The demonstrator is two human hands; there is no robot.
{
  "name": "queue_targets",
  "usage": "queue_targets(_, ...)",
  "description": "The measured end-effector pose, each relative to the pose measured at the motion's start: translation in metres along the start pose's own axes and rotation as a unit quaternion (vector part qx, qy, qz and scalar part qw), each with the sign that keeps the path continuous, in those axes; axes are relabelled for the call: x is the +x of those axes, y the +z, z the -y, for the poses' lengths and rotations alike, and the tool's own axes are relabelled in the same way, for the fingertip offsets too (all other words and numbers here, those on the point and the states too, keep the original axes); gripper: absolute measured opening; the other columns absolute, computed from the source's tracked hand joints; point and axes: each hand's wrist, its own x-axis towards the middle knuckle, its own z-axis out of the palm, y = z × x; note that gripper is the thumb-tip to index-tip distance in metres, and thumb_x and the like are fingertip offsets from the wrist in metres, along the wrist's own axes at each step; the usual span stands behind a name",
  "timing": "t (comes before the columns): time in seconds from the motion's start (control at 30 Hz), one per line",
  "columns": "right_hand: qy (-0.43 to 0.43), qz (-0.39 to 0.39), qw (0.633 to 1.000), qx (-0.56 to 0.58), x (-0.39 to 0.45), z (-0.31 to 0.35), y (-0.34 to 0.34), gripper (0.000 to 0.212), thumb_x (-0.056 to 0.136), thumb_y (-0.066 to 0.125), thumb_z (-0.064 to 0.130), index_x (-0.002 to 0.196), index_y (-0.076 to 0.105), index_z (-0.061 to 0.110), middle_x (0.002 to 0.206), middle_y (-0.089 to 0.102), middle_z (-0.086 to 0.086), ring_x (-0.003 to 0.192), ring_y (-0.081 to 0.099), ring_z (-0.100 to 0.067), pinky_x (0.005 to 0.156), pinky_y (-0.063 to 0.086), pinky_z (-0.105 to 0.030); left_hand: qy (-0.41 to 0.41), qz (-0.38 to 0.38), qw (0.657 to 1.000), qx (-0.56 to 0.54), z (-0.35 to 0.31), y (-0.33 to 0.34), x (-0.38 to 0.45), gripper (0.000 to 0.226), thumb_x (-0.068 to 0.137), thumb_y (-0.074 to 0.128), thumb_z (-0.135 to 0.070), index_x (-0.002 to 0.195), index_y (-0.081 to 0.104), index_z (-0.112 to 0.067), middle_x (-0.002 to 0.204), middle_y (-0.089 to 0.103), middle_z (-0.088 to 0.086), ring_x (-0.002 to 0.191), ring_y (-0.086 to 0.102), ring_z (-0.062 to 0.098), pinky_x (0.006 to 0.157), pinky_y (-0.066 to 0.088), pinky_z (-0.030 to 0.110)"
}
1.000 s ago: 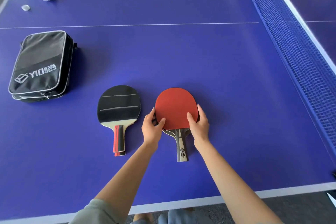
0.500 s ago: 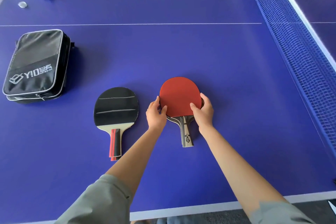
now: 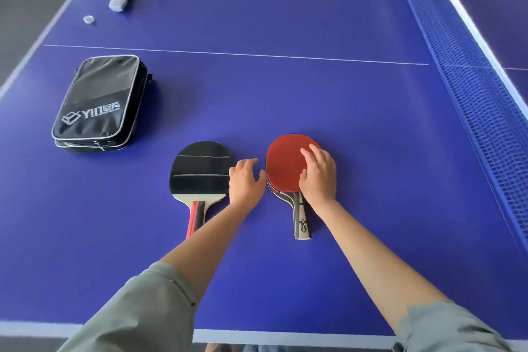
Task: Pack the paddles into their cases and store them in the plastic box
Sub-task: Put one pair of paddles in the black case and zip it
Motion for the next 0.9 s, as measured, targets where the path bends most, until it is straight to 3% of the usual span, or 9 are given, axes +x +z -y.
queue_targets(0.1,-0.110,0.051,0.992,-0.036,0.019,0.030,-0.005,0.038,0.095,0.047,0.018,0.132,0.052,0.012,0.143,0.046,-0.011,0.133,0.039,-0.026,0.113,0.023,-0.035,0.089,0.016,0.983,0.162,0.007,-0.042,0.005,0.046,0.095,0.047,-0.035,0.136,0.045,-0.015,0.137,0.047,0.004,0.127,0.035,0.028,0.099,0.034,0.037)
queue_targets(0.23,-0.184,0.111,0.975,-0.060,0.036,0.094,0.000,0.045,0.097,0.042,0.034,0.137,0.047,0.014,0.146,0.043,-0.010,0.134,0.037,-0.025,0.111,0.023,-0.034,0.020,0.000,0.976,0.215,0.026,-0.106,0.008,0.048,0.094,0.046,-0.033,0.137,0.042,-0.014,0.137,0.047,0.007,0.127,0.035,0.030,0.100,0.033,0.039)
queue_targets(0.47,-0.242,0.122,0.959,-0.082,0.057,0.224,0.026,0.047,0.097,0.041,0.033,0.139,0.041,0.013,0.142,0.045,-0.010,0.131,0.038,-0.027,0.109,0.025,-0.036,-0.031,-0.065,0.962,0.263,0.100,-0.216,0.023,0.046,0.094,0.046,-0.029,0.137,0.043,-0.013,0.133,0.049,0.008,0.124,0.038,0.030,0.101,0.032,0.038)
queue_targets(0.7,-0.190,0.128,0.969,-0.093,0.082,0.342,0.081,0.043,0.097,0.041,0.032,0.135,0.044,0.012,0.132,0.050,-0.008,0.123,0.043,-0.027,0.105,0.032,-0.038,-0.010,-0.071,0.954,0.291,0.186,-0.296,0.090,0.038,0.095,0.042,-0.029,0.129,0.050,-0.014,0.130,0.051,0.010,0.122,0.040,0.031,0.100,0.032,0.040)
queue_targets(0.9,-0.079,0.148,0.984,-0.066,0.097,0.407,0.123,0.051,0.098,0.040,0.031,0.145,0.030,0.014,0.146,0.037,-0.011,0.130,0.037,-0.029,0.104,0.034,-0.039,0.013,-0.036,0.953,0.301,0.240,-0.332,0.144,0.047,0.097,0.040,-0.029,0.143,0.034,-0.018,0.141,0.037,0.012,0.128,0.034,0.032,0.101,0.031,0.040)
